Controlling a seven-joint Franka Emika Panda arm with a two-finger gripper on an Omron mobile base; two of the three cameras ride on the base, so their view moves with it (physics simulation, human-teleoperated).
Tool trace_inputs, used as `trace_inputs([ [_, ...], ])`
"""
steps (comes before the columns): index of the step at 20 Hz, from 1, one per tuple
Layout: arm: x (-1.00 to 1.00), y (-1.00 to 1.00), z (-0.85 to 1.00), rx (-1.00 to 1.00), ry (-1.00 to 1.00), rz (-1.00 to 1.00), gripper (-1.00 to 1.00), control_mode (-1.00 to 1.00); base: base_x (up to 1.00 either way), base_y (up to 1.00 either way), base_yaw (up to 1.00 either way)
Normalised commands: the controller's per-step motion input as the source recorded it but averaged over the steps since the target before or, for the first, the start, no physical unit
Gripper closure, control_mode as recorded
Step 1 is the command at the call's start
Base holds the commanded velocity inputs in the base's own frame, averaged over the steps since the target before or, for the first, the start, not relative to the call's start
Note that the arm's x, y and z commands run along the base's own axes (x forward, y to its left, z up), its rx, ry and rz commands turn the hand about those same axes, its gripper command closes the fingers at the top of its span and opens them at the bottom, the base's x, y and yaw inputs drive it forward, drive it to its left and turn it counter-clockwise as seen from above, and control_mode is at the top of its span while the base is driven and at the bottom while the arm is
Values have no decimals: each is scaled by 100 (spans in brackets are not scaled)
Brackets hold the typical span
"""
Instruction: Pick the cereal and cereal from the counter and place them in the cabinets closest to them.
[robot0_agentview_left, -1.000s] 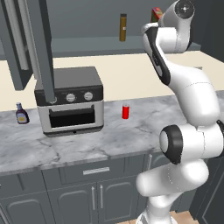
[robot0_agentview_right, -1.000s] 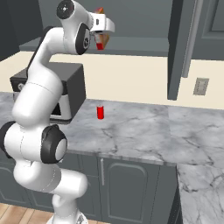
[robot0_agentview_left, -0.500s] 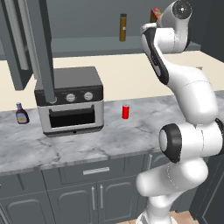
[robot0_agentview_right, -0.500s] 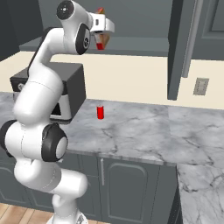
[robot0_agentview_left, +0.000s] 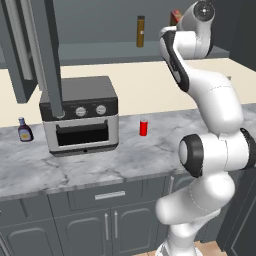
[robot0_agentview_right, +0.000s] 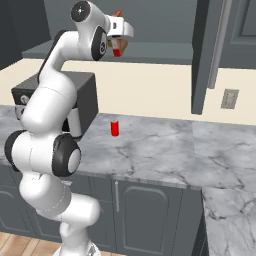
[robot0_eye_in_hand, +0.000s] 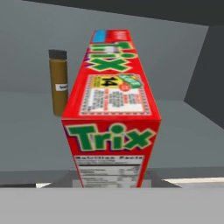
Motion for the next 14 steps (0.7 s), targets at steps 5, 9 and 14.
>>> trace_inputs([
  [5,26,-5,0,2,3,0,100,-100,0,0,0],
  [9,30,-6,0,2,4,0,100,-100,0,0,0],
  [14,33,-6,0,2,5,0,100,-100,0,0,0],
])
